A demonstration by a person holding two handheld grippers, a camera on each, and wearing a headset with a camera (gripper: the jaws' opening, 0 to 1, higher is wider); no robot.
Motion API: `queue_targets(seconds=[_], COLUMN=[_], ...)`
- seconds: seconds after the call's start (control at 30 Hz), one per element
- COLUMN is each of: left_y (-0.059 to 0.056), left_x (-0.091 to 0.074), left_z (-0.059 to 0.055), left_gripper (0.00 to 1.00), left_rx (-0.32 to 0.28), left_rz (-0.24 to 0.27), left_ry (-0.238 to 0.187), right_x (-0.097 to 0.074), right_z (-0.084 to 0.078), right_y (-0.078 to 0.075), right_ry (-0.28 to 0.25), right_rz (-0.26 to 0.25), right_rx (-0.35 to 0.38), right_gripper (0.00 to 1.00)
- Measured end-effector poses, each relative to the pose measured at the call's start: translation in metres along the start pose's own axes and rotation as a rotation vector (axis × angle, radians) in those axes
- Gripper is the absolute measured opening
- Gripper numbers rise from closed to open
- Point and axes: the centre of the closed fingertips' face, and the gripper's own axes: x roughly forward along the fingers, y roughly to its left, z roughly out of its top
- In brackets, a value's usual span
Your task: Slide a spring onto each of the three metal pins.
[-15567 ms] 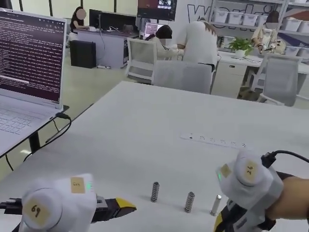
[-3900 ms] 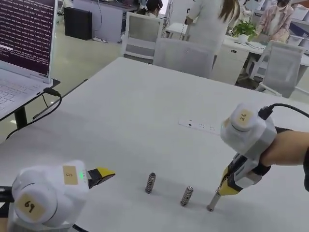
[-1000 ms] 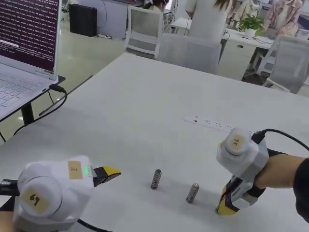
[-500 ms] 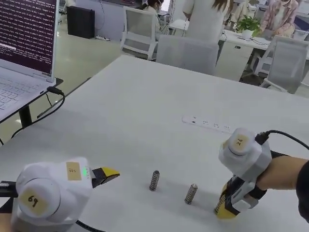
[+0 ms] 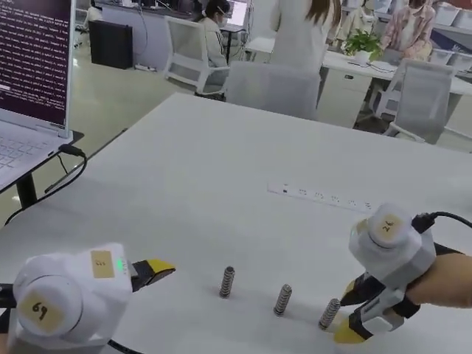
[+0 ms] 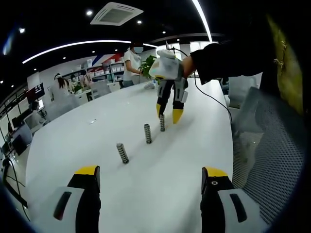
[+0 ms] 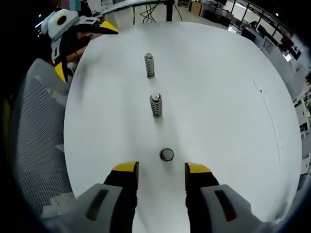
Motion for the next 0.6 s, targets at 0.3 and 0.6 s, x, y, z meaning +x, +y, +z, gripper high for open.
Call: queue_targets(seconds=[0.3,0.6], left_y=[0.0,0.002], left_x=[-0.002,-0.006], left_z=[0.006,0.014], left_gripper=[0.83,0.83], left_rx=[-0.001,-0.021], left_rz=[0.005,0.014], left_ry=[-0.009,-0.032], right_x=[-0.014,-0.033], right_z=[0.002,0.001], right_y=[0.012,0.022], right_ry=[-0.096,-0.193], right_rz=[-0.046,-0.112], right_rx=[0.026,0.062], right_gripper=[0.39,0.41])
